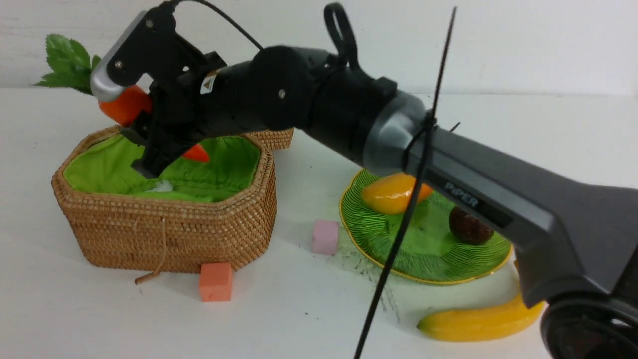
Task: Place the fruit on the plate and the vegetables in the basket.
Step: Use the right arm to grab a carrot and put it into the left basket, then use the right arm to grab a banana and put it into the right plate
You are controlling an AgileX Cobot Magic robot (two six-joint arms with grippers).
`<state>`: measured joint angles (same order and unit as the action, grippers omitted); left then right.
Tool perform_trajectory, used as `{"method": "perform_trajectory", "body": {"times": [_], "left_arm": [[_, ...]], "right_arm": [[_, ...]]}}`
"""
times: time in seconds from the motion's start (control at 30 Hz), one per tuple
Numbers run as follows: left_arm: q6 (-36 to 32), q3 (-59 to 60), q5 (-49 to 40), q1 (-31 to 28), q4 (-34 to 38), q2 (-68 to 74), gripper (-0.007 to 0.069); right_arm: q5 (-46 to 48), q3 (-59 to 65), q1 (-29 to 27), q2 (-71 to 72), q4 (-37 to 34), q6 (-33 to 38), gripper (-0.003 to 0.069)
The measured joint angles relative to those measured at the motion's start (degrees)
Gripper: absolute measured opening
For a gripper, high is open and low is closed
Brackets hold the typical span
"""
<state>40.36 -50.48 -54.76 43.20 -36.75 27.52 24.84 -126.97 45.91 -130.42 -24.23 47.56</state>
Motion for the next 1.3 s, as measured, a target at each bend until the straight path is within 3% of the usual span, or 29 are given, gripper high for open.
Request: {"method": "perform_trajectory", "body": {"times": [0.17,0.23,0.33,0.37,0.4,0.57,0.63,0.8,0.87,0.9,0.93,1.0,1.1,1.3], "left_arm": [[0.0,0.0,0.1,0.0,0.0,0.0,0.0007],[0.0,0.0,0.2,0.0,0.0,0.0,0.0008],[0.0,0.0,0.3,0.0,0.0,0.0,0.0008],[0.0,0.0,0.4,0.0,0.0,0.0,0.0008],[0.0,0.0,0.5,0.0,0.0,0.0,0.0011],[0.0,0.0,0.6,0.0,0.3,0.0,0.0017],[0.0,0.0,1.0,0.0,1.0,0.0,0.0018],[-0.1,0.0,2.6,0.0,3.9,0.0,0.0018],[-0.1,0.0,3.6,0.0,5.8,0.0,0.002],[-0.1,0.0,3.8,0.0,6.2,0.0,0.002],[-0.2,0.0,4.5,0.0,7.8,0.0,0.002],[-1.6,0.0,5.2,0.0,10.7,0.0,0.002],[-5.4,0.0,5.7,0.0,16.2,0.0,0.002],[-17.0,0.0,6.9,0.0,29.1,0.0,0.002]], "right_arm": [[-3.4,0.0,0.0,-2.5,4.4,0.1,0.0352],[-3.6,0.0,0.0,-2.9,5.3,-0.6,0.0406],[-3.2,0.0,0.0,-2.8,5.7,-2.2,0.0564],[-3.1,0.0,0.0,-2.8,5.7,-2.3,0.0573],[-2.6,0.0,0.0,-2.6,5.7,-2.5,0.0631],[3.4,0.0,0.0,-0.2,5.8,-3.7,0.0668],[8.1,0.0,0.0,2.5,6.0,-6.3,0.0634],[25.8,-0.1,0.0,13.0,8.6,-17.3,0.043],[34.2,-0.3,0.0,17.1,11.1,-21.1,0.0305],[35.8,-0.3,0.0,17.9,11.6,-21.7,0.0279],[41.9,-0.5,0.0,20.5,13.5,-23.8,0.0171],[46.1,-0.3,0.0,23.2,15.7,-26.1,0.0038],[47.0,1.7,0.0,27.0,18.4,-29.4,-0.0014],[47.0,16.8,0.0,38.6,24.6,-33.5,-0.0015]]}}
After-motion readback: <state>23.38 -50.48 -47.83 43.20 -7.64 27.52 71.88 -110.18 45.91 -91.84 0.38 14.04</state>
